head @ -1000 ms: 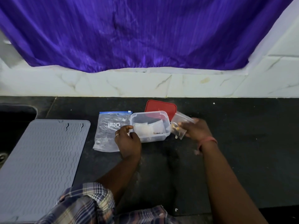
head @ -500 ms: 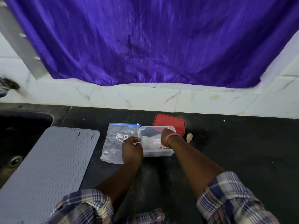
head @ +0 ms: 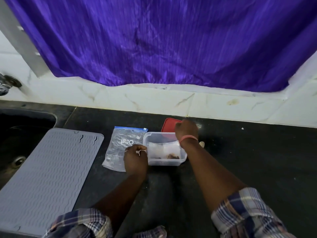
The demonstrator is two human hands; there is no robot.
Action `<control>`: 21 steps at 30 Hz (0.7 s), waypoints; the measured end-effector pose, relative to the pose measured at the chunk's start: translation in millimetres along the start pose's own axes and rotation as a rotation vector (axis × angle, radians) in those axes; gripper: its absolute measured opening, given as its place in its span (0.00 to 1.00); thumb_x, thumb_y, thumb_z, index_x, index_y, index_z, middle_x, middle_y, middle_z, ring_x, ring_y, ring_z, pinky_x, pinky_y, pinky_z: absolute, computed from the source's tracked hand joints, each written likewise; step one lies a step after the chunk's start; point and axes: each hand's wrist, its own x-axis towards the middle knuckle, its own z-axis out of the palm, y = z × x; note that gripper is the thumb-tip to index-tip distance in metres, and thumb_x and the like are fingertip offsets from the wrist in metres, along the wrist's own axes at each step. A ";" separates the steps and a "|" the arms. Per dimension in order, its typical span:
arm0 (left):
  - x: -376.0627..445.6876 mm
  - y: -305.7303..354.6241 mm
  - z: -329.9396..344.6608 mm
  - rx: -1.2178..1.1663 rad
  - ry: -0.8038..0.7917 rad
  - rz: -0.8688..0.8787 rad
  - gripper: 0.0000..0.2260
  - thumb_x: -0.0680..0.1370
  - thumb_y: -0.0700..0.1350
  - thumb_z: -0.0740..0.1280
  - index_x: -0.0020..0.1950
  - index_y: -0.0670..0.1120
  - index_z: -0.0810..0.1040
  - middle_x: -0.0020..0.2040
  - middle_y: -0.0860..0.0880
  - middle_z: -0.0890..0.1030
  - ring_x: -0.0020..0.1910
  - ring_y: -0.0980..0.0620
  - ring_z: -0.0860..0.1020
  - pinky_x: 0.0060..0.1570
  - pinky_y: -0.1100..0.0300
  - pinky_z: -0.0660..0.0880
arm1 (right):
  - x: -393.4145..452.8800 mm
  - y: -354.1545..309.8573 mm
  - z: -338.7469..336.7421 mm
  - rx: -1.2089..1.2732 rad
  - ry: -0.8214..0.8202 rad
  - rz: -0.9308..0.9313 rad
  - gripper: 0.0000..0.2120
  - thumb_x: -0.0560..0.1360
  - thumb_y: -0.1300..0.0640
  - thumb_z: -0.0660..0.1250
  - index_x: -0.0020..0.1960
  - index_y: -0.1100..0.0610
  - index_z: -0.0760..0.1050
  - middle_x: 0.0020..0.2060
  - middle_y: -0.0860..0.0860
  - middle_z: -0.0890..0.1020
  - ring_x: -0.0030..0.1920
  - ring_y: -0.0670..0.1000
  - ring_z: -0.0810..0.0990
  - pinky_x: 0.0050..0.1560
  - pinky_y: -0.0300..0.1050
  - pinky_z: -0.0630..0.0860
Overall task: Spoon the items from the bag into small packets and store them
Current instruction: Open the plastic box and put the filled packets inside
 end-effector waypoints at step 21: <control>10.6 11.4 6.7 -0.052 0.106 -0.034 0.11 0.77 0.34 0.65 0.51 0.48 0.82 0.55 0.49 0.78 0.53 0.48 0.79 0.59 0.51 0.77 | 39.5 77.1 5.5 -0.424 -0.094 -0.523 0.10 0.74 0.63 0.63 0.50 0.63 0.81 0.50 0.62 0.82 0.51 0.63 0.80 0.54 0.53 0.77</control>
